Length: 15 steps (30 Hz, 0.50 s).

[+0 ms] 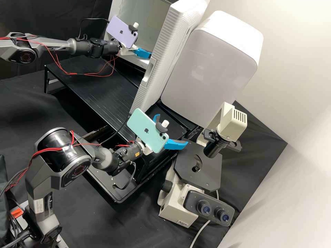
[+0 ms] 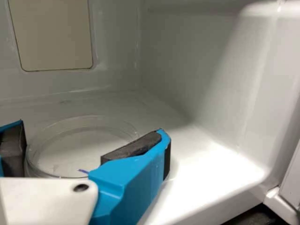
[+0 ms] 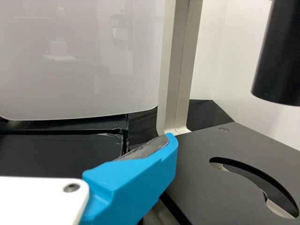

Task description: Place the petri dish in the incubator

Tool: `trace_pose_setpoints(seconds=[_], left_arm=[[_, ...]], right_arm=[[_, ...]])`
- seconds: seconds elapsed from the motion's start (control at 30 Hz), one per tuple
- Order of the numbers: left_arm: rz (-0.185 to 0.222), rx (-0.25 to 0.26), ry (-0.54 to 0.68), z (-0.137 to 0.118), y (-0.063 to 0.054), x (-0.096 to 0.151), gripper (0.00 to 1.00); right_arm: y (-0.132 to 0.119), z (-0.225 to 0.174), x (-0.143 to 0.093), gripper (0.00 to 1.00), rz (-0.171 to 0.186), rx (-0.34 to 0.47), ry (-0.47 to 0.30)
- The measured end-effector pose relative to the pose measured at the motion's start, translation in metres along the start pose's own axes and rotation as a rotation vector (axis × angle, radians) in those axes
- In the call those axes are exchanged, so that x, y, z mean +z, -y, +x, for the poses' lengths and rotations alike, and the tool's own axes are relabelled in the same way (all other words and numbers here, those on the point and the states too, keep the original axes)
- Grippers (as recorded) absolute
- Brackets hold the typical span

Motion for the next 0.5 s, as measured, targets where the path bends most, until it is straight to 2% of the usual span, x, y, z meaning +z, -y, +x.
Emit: trace_pose_setpoints(seconds=[0.33, 0.4, 0.5], left_arm=[[0.007, 0.0, 0.011, -0.0003, -0.0005, 0.0011, 1.0], [0.025, -0.004, 0.011, -0.0001, 0.0015, 0.0006, 1.0], [0.03, -0.018, 0.007, -0.0007, 0.0053, -0.0007, 1.0]], right_arm=[[0.0, 0.0, 0.0, 1.0, 0.0, 0.0, 0.0], [0.0, 0.0, 0.0, 1.0, 0.0, 0.0, 0.0], [0.0, 0.0, 0.0, 1.0, 0.0, 0.0, 0.0]])
